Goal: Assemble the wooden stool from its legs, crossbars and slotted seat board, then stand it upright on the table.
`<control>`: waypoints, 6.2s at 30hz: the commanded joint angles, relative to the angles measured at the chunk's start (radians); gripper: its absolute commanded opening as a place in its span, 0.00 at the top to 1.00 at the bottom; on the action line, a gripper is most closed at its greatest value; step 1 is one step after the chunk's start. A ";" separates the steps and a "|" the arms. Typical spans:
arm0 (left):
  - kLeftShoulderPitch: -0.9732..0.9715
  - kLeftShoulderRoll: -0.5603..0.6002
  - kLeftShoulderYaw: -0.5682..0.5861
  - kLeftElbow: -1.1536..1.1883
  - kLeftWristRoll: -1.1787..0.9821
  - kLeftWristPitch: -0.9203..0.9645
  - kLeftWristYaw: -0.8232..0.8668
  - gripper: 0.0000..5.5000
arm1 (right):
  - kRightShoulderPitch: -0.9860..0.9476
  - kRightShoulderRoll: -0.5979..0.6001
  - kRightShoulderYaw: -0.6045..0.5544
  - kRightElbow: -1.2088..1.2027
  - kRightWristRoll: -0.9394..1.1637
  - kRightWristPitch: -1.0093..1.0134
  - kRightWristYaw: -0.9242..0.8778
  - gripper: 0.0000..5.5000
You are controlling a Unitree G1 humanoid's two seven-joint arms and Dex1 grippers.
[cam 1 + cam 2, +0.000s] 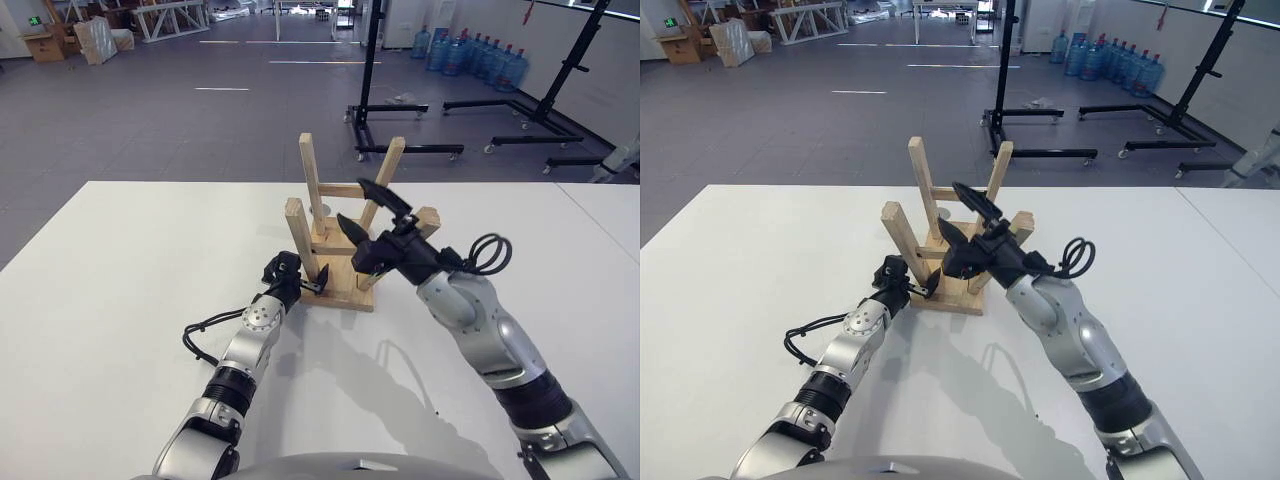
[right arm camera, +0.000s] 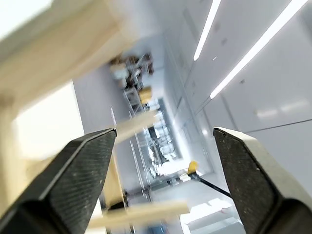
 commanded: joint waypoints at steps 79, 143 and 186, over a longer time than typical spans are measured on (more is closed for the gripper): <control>0.339 0.398 0.510 -1.105 -0.638 0.448 -0.291 0.02 | -0.081 -0.128 -0.746 0.345 1.520 0.636 0.766 0.33; 0.001 0.264 -0.002 -0.728 -0.196 0.341 -0.412 0.02 | -0.061 -0.077 -0.523 0.294 1.536 0.697 0.956 0.33; 0.266 0.413 0.387 -0.749 -0.234 0.260 -0.363 0.02 | -0.289 0.019 -0.312 0.898 1.031 0.125 0.864 0.33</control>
